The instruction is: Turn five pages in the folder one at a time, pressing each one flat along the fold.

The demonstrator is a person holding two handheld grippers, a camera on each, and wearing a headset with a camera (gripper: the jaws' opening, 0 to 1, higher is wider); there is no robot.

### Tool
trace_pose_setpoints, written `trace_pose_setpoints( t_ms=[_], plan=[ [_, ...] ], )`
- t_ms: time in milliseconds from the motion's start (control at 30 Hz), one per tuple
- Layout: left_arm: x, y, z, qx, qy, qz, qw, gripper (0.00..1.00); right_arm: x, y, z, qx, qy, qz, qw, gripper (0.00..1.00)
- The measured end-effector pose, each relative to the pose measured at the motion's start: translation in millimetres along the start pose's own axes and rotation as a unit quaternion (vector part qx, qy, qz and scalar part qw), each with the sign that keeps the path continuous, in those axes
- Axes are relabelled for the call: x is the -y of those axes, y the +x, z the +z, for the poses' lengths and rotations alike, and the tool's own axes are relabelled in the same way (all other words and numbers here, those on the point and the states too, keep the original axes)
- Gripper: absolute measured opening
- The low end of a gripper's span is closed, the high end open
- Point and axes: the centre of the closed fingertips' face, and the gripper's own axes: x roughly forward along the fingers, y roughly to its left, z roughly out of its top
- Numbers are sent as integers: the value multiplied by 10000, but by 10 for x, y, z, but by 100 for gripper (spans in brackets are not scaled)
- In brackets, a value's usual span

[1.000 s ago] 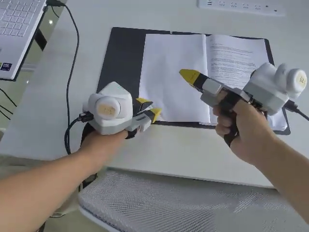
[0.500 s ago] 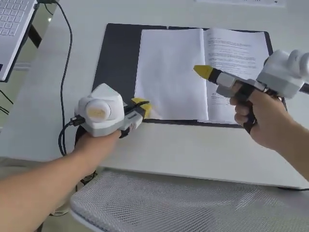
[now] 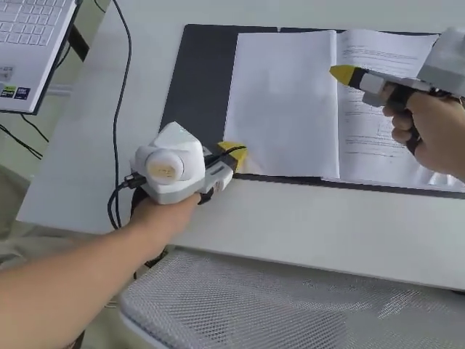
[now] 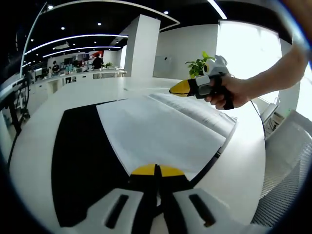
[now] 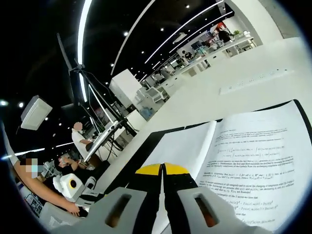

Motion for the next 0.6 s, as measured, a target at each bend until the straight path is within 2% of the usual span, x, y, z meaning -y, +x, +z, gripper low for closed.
trace_pose_setpoints(
  t_ms=[33,100,167,233,333,367,433,467,533,600],
  plan=[
    [2,0,3,-3,9,0,10000,0,44,14,8,15,-47,-54,10000,0],
    [4,-1,5,-8,20,1,10000,0,236,105,74,43,-33,-113,9999,0],
    [8,-1,9,-19,51,7,10000,0,370,156,36,-20,-39,-249,9997,0],
    [6,3,8,-30,44,21,10000,0,407,195,13,-50,-22,-245,9997,0],
    [2,8,4,-31,59,49,10000,0,374,229,-3,-39,-68,-232,9997,0],
    [-5,12,0,-34,45,64,10000,0,432,253,-7,-94,-196,-347,9992,0],
    [-9,18,-2,-43,50,74,10000,0,519,292,32,-83,-92,-329,9994,0],
    [-9,19,-3,-48,56,79,9999,0,551,301,24,-113,-121,-426,9990,0],
    [-14,23,-5,-41,51,82,9999,0,613,360,84,-69,-101,-401,9991,0],
    [-19,27,-10,-31,57,98,9999,0,682,423,128,-90,-209,-499,9985,0]
  ],
)
